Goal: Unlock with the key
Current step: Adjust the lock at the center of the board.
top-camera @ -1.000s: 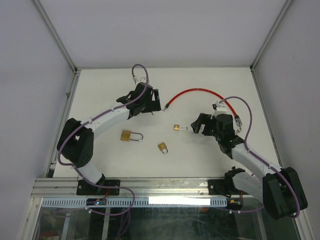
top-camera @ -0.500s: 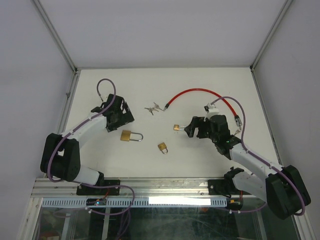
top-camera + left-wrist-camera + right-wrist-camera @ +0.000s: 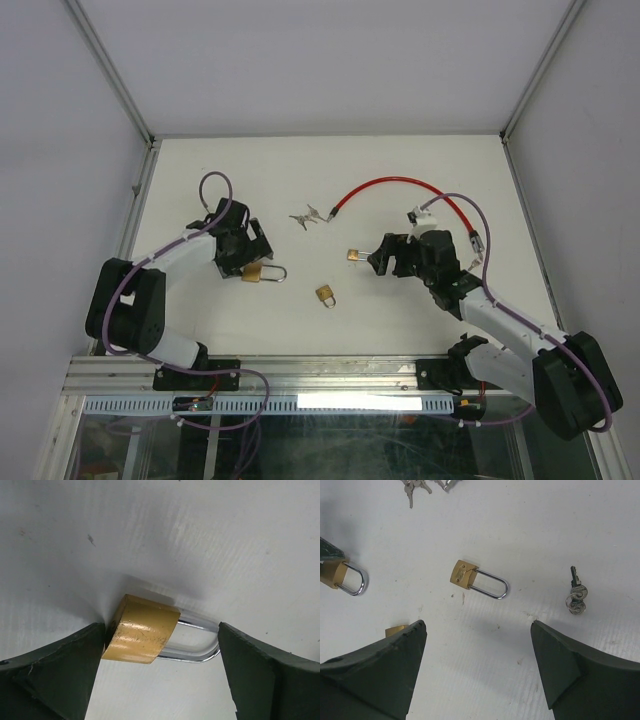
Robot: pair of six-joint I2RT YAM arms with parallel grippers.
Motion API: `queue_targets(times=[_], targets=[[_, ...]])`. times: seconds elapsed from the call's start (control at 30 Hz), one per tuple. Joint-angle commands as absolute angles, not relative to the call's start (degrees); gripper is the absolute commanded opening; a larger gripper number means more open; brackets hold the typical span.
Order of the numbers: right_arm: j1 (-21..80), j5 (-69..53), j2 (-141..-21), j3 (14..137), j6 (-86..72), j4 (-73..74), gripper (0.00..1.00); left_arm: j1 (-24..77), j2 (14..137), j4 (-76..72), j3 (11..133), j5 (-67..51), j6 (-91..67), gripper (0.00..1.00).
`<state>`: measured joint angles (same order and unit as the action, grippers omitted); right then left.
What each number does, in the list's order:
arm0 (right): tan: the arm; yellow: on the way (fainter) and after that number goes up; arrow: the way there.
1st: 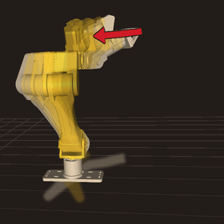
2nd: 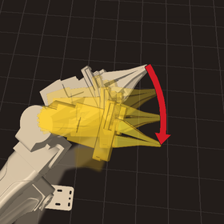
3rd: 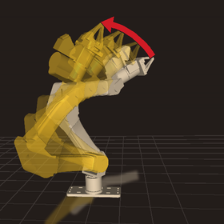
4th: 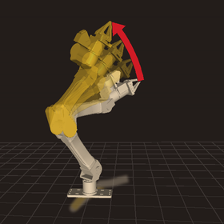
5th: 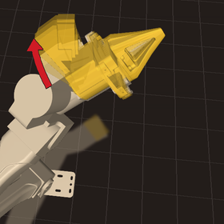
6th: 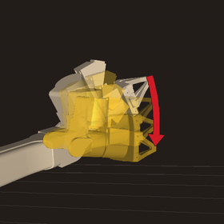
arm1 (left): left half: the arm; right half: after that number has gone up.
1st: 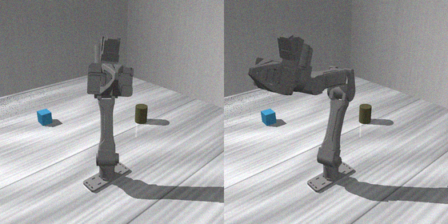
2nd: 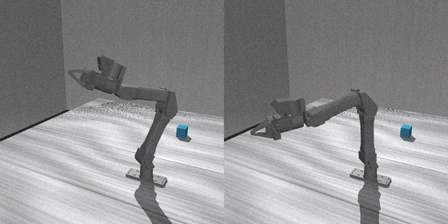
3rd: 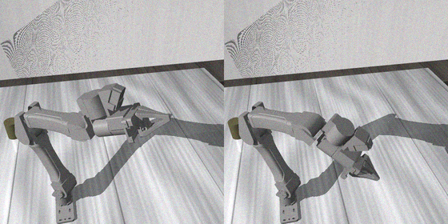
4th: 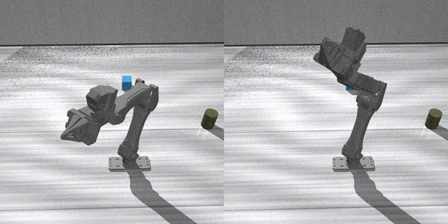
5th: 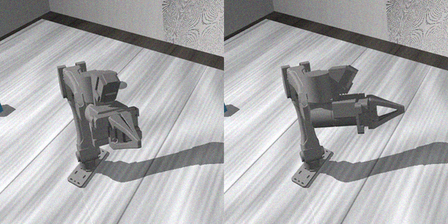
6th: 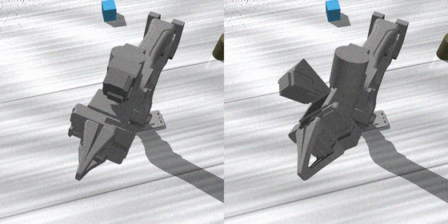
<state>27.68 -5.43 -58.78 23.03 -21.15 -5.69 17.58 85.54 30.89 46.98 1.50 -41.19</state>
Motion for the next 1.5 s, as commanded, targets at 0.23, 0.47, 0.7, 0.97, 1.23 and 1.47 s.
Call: queue_targets(times=[0.23, 0.47, 0.7, 0.97, 1.23, 1.47], targets=[[28.2, -5.7, -56.4, 23.3, -21.4, -7.8, 0.88, 33.9, 85.8, 28.9, 47.6, -5.2, -48.5, 0.95], [28.1, -5.2, -55.2, 22.9, -20.9, -7.1, 0.88, 37.8, 86.4, 35.5, 53.8, 3.2, -46.6, 0.97], [28.1, -4.9, -54.8, 22.7, -20.6, -7.0, 0.88, 37.7, 84.6, 42.5, 57.1, 11.8, -46.7, 0.99], [28.1, -5.1, -54.5, 22.0, -20.6, -7.3, 0.88, 34.8, 91.0, 39.6, 58.2, 17.1, -51.3, 0.99], [28.2, -4.3, -53.2, 21.4, -20.0, -6.6, 0.88, 34.4, 97.4, 35.3, 60.3, 12.4, -50.0, 0.88], [28.2, -4.1, -53.0, 21.9, -19.7, -6.3, 0.88, 35.9, 98.0, 34.8, 60.1, 9.3, -49.6, 0.64]])
